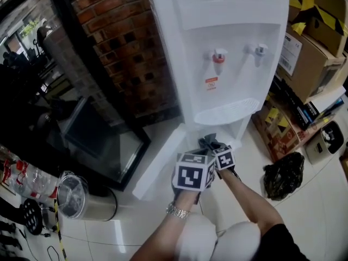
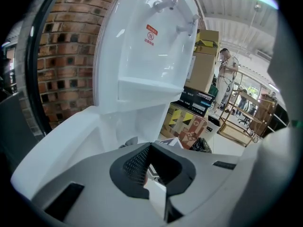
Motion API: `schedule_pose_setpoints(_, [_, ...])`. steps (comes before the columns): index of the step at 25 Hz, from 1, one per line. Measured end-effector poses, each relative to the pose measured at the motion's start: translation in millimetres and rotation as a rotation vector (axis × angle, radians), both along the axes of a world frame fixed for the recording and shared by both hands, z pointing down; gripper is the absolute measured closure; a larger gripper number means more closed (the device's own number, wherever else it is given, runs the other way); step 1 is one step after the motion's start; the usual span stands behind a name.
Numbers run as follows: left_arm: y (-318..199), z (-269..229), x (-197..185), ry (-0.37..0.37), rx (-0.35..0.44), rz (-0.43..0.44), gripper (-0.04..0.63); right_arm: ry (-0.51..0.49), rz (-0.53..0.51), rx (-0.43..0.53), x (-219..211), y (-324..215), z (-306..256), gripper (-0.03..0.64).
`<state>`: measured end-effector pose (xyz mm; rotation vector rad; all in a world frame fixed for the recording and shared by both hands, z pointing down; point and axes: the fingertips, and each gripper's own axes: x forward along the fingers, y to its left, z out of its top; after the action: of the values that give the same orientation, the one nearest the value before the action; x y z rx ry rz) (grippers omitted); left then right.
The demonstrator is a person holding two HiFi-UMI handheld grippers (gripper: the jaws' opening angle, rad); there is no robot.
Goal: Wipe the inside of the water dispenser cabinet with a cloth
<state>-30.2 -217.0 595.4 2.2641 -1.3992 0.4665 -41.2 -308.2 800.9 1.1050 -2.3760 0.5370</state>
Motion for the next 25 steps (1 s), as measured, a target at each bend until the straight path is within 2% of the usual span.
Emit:
schedule_pose_setpoints(5, [-1.0, 5.0, 5.4, 0.006, -0.009, 0.006, 0.592, -0.001, 0.084, 0.008, 35.3, -11.9, -12.7, 0.595])
schedule_pose_setpoints(7, [-1.5, 8.7, 6.4, 0.011, -0.017, 0.006, 0.592, -0.020, 0.141, 0.040, 56.7, -21.1, -30.7, 0.595])
schedule_pose_setpoints(10, [-1.6, 9.0, 8.5, 0.022, -0.019, 0.007, 0.592, -0.027, 0.217, 0.187, 85.7, -35.3, -83.3, 0.595])
schedule_pose_setpoints(13, [0.4, 4.2, 13.3, 0.031, -0.012, 0.020, 0.592, 0.009, 0.238, 0.348, 100.5, -45.6, -125.7, 0.595])
schedule_pose_setpoints(15, [2.9, 0.5, 15.8, 0.034, -0.006, 0.030, 0.593, 0.017, 0.255, 0.382, 107.3, -52.2, -132.2, 0.595])
schedule_pose_setpoints(18, [5.1, -3.3, 13.1, 0.032, 0.003, 0.032, 0.593, 0.014, 0.302, 0.324, 118.8, -59.1, -114.3, 0.595])
schedule_pose_setpoints(20, [5.1, -3.5, 8.3, 0.031, 0.003, 0.025, 0.592, 0.048, 0.333, 0.278, 128.9, -61.3, -96.2, 0.595])
schedule_pose_setpoints(25, [3.5, -0.3, 3.4, 0.027, -0.005, 0.014, 0.593, 0.099, 0.342, 0.106, 140.5, -54.6, -39.3, 0.595])
